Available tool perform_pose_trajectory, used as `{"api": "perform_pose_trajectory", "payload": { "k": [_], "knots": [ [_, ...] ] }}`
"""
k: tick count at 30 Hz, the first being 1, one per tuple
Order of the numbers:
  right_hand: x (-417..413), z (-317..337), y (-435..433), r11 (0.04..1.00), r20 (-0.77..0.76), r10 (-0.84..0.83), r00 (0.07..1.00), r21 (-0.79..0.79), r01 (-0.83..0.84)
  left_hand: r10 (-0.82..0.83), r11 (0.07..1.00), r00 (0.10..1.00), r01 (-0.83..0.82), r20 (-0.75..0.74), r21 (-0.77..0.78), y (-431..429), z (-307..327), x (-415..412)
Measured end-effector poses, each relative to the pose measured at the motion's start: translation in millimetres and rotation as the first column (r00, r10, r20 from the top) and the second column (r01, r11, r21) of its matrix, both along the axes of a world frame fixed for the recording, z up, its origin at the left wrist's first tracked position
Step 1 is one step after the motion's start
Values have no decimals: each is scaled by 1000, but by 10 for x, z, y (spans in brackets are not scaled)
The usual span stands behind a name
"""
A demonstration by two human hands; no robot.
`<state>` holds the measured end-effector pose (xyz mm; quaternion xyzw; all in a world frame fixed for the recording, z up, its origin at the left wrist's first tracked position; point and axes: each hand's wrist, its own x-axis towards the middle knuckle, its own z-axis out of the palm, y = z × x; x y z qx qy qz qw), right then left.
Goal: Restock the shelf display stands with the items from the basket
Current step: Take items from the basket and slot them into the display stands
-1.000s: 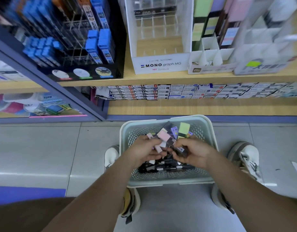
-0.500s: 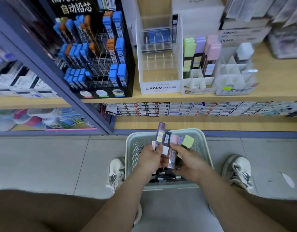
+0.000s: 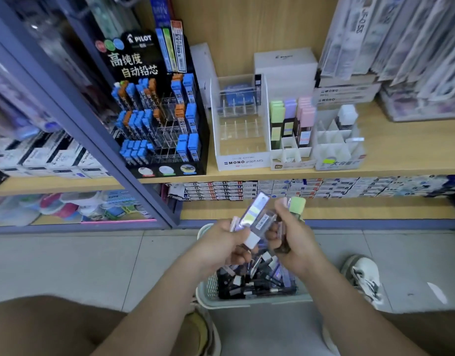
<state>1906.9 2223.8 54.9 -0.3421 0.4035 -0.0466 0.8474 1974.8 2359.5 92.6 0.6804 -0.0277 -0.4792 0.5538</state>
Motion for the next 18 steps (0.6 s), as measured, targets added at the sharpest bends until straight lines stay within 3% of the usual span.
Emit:
{"api": "perform_pose_trajectory", "payload": {
  "k": [4, 7, 11, 15, 17, 18],
  "knots": [
    [23, 366, 45, 970, 117, 192, 974, -172, -171, -28, 999, 999, 29, 36, -25, -9, 341, 50],
    [67, 571, 114, 957, 152, 183, 971, -254, -140, -83, 996, 987, 88, 137, -32, -75, 509, -20],
    [74, 729, 101, 986, 182, 55, 982, -165, -25, -194, 980, 895, 154, 402, 130, -127, 672, -9],
    [92, 871, -4, 999, 237, -33, 971, -18, 38, -188, 980, 845, 127, 502, 153, -136, 881, 58],
    [94, 973, -92, 998, 250, -47, 967, 58, 34, -229, 969, 724, 107, 651, 223, -105, 958, 122],
    [78, 1049, -135, 997, 258, -4, 966, 72, -15, -300, 949, 583, 102, 755, 298, -77, 986, 175]
  ]
}}
